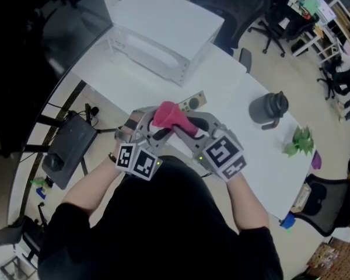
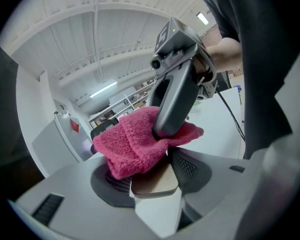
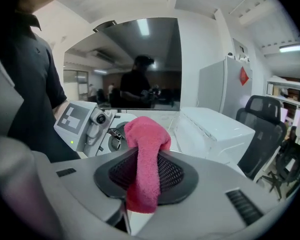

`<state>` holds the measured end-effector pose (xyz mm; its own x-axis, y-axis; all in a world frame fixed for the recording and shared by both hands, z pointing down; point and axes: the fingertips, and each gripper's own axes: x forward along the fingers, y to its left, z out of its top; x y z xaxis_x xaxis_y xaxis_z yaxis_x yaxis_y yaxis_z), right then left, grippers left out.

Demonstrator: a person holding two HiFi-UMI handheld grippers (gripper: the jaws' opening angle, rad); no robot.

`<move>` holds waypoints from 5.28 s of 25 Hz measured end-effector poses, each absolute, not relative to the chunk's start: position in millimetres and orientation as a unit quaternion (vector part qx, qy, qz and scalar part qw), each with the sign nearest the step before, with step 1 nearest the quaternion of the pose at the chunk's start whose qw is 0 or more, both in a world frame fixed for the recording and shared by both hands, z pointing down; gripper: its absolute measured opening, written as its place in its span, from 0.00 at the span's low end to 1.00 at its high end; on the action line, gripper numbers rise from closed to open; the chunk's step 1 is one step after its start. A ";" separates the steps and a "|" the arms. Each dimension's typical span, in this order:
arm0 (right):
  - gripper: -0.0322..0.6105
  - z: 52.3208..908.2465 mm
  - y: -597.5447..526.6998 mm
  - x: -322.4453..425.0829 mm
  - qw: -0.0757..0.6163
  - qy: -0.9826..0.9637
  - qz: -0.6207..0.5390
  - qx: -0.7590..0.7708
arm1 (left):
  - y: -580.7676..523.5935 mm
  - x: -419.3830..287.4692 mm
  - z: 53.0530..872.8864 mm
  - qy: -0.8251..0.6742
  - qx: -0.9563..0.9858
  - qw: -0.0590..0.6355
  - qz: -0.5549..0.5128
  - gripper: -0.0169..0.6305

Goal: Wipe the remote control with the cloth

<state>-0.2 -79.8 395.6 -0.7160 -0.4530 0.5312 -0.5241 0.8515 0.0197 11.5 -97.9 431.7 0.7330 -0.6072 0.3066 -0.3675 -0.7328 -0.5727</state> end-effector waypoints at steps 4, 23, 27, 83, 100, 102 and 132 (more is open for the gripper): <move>0.21 395.6 -96.9 23.6 0.266 -0.913 0.078 0.299 | -94.1 9.6 428.8 0.269 -0.899 0.249 -0.239 0.34; 0.21 336.2 -118.5 76.7 -0.019 -0.919 0.132 0.371 | -137.0 -16.9 404.7 0.232 -0.920 -0.303 0.091 0.34; 0.21 352.8 -102.9 51.7 -0.053 -0.926 0.176 0.328 | -155.4 -34.3 386.6 0.172 -0.814 -0.483 0.274 0.34; 0.21 332.9 -125.4 72.7 -0.080 -0.928 0.121 0.343 | -96.4 -0.2 371.1 -0.053 -0.778 -0.565 0.269 0.34; 0.20 419.4 -91.5 110.2 0.029 -0.889 0.157 0.428 | -172.3 -83.6 562.7 0.430 -0.868 -0.171 -0.178 0.34; 0.21 437.5 -85.5 110.1 0.060 -0.883 0.167 0.434 | -174.0 -86.0 589.8 0.441 -0.856 -0.157 -0.220 0.34; 0.21 464.8 -81.4 109.3 0.140 -0.863 0.183 0.449 | -175.7 -102.4 695.9 0.443 -0.806 -0.154 -0.363 0.40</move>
